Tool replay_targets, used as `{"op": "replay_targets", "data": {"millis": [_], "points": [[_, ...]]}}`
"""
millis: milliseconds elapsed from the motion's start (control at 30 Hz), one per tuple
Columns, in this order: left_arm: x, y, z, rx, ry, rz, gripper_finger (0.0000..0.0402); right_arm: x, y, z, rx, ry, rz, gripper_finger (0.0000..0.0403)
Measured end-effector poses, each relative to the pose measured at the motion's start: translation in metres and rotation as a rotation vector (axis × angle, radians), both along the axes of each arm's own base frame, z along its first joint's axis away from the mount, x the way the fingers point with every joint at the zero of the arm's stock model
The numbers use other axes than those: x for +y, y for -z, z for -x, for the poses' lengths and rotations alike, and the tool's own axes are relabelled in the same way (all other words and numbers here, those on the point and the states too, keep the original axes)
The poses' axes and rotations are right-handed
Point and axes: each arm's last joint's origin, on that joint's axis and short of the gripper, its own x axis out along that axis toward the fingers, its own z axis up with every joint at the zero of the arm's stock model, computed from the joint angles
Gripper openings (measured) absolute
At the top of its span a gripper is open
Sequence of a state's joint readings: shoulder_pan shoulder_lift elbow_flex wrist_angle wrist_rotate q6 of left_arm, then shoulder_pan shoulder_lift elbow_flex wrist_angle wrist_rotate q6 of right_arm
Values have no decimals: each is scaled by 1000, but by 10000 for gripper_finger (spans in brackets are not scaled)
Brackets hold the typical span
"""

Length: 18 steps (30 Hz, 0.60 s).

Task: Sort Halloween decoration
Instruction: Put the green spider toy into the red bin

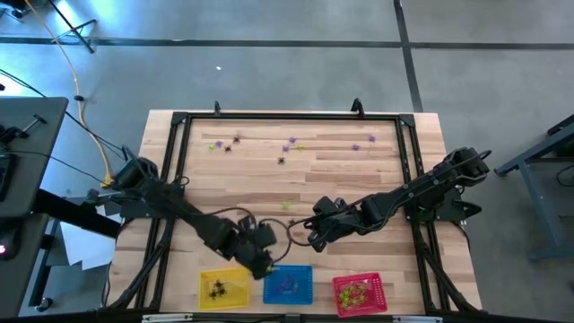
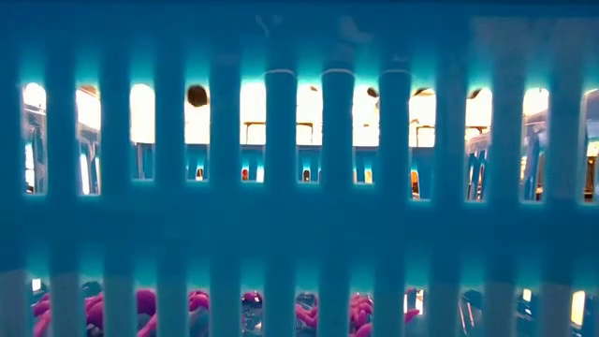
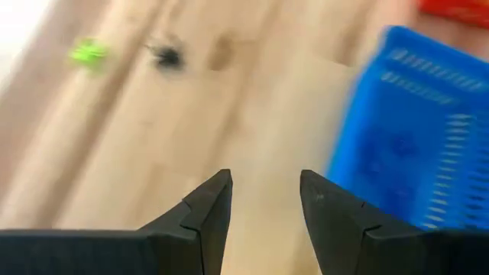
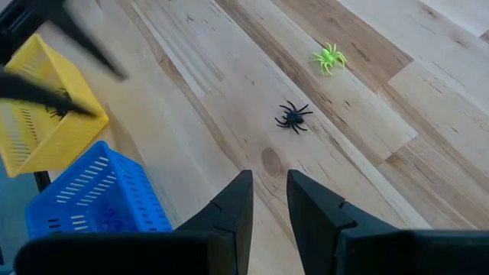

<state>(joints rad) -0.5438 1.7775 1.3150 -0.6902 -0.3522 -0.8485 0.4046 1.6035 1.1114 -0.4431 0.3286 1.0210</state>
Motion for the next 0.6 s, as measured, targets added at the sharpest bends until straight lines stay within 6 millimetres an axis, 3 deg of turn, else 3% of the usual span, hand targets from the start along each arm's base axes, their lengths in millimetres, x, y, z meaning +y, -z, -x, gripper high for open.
{"op": "replay_targets", "data": {"millis": [300, 600], "points": [[60, 33, -6, 80, -128, -165, 143, 0, 0, 0, 0, 0, 0, 79], [116, 53, -23, 13, -146, -183, 142, 0, 0, 0, 0, 0, 0, 79]]}}
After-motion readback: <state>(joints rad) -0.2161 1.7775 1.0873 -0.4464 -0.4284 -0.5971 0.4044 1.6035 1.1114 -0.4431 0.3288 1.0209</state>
